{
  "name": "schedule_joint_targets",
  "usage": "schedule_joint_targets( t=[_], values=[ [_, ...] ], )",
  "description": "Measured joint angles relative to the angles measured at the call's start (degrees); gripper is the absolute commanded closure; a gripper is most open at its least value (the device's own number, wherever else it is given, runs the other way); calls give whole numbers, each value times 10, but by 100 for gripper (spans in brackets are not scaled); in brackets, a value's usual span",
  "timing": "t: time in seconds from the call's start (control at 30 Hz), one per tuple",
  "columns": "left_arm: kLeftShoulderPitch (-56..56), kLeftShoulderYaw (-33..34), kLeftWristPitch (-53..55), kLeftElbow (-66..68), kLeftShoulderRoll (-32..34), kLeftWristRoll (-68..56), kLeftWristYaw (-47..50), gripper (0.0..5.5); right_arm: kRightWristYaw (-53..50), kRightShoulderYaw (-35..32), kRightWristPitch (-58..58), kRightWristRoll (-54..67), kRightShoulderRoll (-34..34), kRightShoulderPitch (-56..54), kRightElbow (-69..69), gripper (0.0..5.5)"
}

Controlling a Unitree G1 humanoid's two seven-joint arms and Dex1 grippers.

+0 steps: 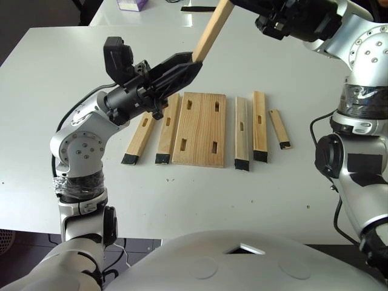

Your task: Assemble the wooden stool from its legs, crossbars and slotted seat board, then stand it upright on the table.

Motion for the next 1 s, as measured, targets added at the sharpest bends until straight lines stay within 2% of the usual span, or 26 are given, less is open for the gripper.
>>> schedule_joint_targets(
  t=[0.3,0.33,0.47,0.6,0.7,0.83,0.93,1.0],
  values=[
    [0,-11,-9,6,12,19,-15,416,5,-6,1,1,-4,29,-25,417],
    [-2,-14,-12,8,11,25,-15,380,2,-9,1,1,-4,34,-30,417],
    [-7,-18,-12,31,8,37,-1,319,-16,-13,-10,-6,-5,53,-46,419],
    [9,-48,-34,38,11,103,10,317,-26,-14,-34,-21,-5,67,-58,419],
    [58,-85,-51,51,12,175,28,317,-15,-8,-95,-69,-28,70,-54,419],
    [93,-83,-77,53,-5,215,71,317,32,31,-199,-170,-90,88,-12,419],
    [97,-49,-106,53,-60,220,157,317,86,80,-303,-269,-144,114,38,419],
    [75,-19,-125,53,-122,220,253,317,121,109,-365,-323,-175,136,74,419]
  ],
)
